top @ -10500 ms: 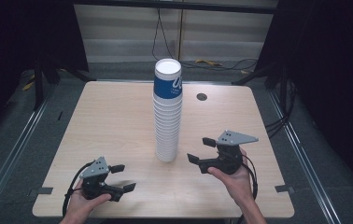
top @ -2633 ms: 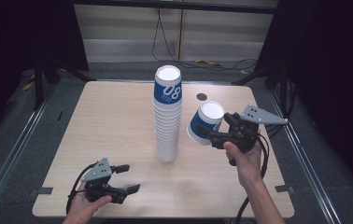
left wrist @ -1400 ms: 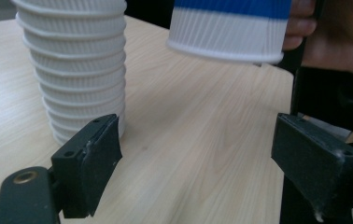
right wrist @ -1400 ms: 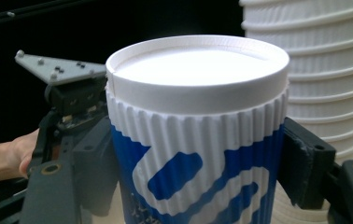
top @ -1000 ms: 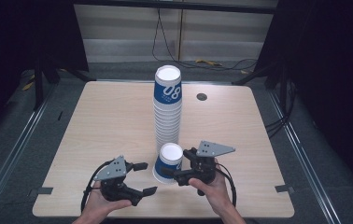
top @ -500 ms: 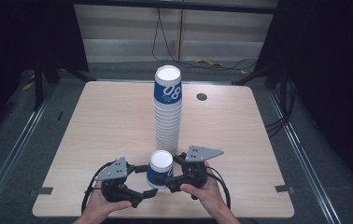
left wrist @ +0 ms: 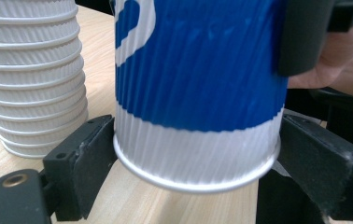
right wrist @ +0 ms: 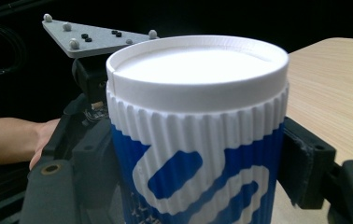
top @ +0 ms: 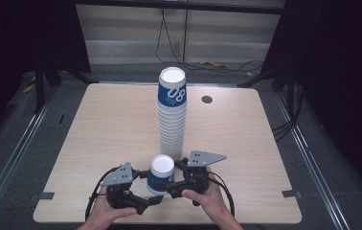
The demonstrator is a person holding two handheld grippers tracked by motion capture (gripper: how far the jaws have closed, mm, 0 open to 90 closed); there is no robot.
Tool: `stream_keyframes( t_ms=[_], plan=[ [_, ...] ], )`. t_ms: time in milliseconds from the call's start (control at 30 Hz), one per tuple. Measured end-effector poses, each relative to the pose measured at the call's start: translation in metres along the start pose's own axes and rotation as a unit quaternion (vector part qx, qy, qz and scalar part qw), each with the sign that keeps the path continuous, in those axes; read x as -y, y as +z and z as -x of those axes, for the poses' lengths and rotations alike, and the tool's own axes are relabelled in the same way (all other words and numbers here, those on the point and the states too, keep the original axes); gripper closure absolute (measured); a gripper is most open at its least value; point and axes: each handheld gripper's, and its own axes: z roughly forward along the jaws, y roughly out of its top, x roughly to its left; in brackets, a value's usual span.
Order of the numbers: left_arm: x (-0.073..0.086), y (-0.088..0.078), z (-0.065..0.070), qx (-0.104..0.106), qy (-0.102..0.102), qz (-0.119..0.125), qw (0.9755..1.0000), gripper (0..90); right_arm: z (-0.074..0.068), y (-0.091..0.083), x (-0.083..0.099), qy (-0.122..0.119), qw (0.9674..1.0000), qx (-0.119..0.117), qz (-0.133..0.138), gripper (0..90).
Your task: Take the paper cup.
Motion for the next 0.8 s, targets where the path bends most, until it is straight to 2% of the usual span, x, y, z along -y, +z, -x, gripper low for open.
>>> stream_keyframes(
  t_ms=[300, 633, 800],
  plan=[
    [0.0015, 0.0047, 0.0007, 0.001, -0.007, -0.005, 1.0000, 11.7, -0.0030, 0.0053, 0.0009, 0.001, 1.0000, -0.009, 0.003, 25.5],
    [0.0018, 0.0037, 0.0007, 0.002, 0.005, -0.009, 1.0000, 12.3, -0.0055, 0.0095, 0.0024, 0.005, 0.9999, -0.014, 0.000, 25.5],
    [0.0021, 0.0031, -0.0003, 0.004, 0.001, -0.011, 0.9999, 13.6, -0.0054, 0.0101, 0.0027, 0.007, 0.9999, -0.010, -0.003, 25.3]
  ],
)
